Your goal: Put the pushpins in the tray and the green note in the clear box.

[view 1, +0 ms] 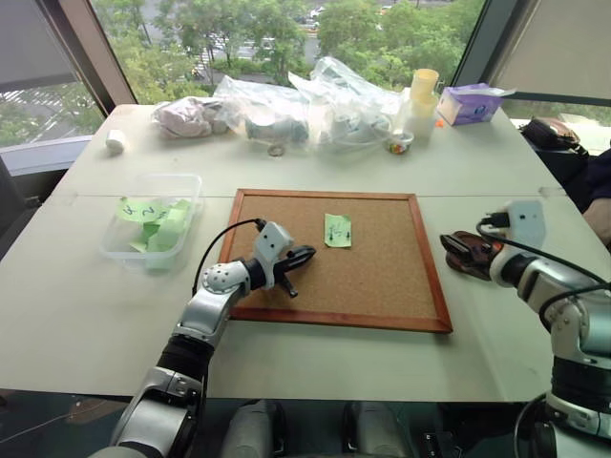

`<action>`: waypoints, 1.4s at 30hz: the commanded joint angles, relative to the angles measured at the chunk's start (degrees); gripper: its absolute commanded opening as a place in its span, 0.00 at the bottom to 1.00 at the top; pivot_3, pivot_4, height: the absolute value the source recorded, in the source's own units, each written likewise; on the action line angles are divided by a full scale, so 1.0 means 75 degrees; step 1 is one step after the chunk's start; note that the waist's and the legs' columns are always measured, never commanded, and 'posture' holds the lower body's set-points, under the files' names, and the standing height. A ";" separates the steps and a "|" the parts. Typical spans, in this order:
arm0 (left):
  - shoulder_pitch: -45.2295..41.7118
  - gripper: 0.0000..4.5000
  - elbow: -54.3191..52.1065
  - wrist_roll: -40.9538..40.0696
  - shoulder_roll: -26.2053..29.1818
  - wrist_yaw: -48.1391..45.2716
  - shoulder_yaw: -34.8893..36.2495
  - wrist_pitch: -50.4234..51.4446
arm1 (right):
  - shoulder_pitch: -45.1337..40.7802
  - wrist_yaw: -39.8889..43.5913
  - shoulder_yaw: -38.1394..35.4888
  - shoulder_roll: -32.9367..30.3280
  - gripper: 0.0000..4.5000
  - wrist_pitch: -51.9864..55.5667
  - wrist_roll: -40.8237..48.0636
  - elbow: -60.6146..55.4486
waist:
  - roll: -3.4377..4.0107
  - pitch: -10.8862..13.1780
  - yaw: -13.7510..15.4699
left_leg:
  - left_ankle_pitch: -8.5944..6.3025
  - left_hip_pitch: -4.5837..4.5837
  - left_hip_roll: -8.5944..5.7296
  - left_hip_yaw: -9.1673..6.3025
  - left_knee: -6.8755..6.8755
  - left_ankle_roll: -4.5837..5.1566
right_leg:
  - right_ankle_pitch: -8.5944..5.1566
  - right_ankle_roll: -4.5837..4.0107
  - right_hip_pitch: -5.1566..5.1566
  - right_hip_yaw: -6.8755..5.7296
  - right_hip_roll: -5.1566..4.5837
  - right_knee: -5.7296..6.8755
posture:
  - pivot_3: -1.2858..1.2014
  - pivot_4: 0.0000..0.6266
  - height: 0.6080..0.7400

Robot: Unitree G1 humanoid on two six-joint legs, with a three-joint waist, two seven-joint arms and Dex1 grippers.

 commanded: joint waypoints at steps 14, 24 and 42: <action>0.0330 0.00 0.0148 0.0212 0.0059 0.0247 -0.0052 0.0300 | -0.1480 0.0352 0.3443 0.1267 0.62 -0.2223 -0.1033 0.1529 | -0.0006 0.0004 -0.0013 | -0.0002 -0.0003 -0.0001 0.0003 -0.0003 0.0004 | 0.0000 0.0001 -0.0004 -0.0003 -0.0002 -0.0001 | 0.52 0.24 1.00; 0.0568 0.00 -0.0186 0.0184 0.0109 0.0376 -0.0040 0.0443 | -0.1808 0.0562 0.3821 0.1580 0.55 -0.3143 -0.1582 0.2578 | -0.0011 0.0007 -0.0047 | 0.0000 -0.0004 0.0001 0.0015 -0.0015 -0.0001 | 0.0001 0.0001 -0.0013 -0.0002 -0.0002 -0.0003 | 0.52 0.24 1.00; 0.0615 0.00 -0.0168 0.0236 0.0152 0.0382 -0.0141 0.0524 | -0.1836 0.0327 0.2467 0.1484 0.02 -0.2031 -0.0838 0.1213 | -0.0014 0.0010 -0.0004 | 0.0022 -0.0021 -0.0002 0.0022 -0.0057 -0.0038 | 0.0000 0.0001 -0.0046 -0.0001 -0.0004 -0.0018 | 0.52 0.24 1.00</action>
